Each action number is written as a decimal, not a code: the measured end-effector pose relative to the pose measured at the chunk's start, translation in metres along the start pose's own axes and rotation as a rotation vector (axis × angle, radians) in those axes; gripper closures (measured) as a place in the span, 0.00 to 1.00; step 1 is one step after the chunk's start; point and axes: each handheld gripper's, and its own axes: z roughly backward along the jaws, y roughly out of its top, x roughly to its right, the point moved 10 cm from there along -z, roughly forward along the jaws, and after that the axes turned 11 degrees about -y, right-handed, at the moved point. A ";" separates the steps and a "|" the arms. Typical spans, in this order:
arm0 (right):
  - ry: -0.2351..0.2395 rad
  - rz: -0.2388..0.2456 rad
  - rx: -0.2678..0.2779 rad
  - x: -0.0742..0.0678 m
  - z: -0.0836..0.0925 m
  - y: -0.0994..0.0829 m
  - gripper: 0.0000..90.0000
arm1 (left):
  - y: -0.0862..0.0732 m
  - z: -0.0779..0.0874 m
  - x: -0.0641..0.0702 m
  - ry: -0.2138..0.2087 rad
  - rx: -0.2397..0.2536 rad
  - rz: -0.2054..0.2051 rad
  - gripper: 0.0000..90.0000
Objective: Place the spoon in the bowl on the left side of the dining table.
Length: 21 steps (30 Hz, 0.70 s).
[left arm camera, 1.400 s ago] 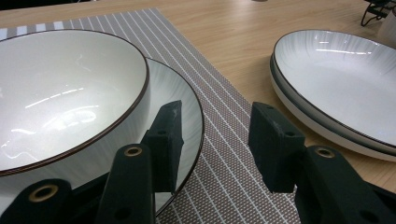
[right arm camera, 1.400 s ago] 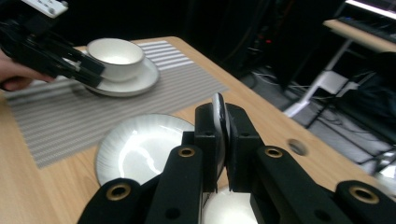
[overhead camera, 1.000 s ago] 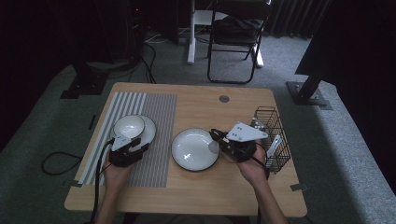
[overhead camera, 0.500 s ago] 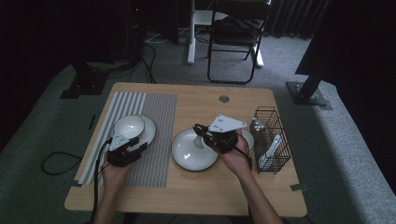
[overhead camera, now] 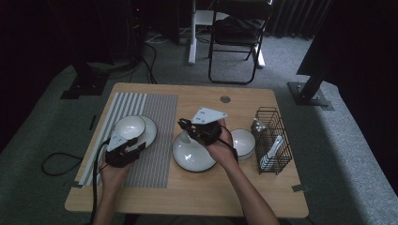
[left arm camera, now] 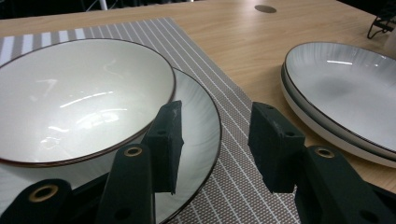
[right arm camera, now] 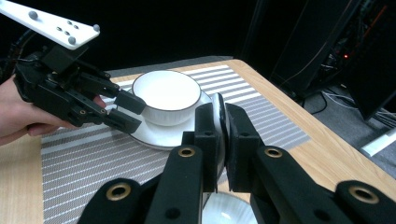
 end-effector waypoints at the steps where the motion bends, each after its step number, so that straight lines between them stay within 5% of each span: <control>1: 0.005 0.004 -0.001 -0.002 -0.004 0.001 0.94 | 0.000 0.001 -0.001 0.001 0.004 0.001 0.62; 21: 0.073 0.021 -0.016 -0.022 -0.065 0.024 0.94 | 0.001 0.004 -0.002 0.039 -0.015 -0.042 0.62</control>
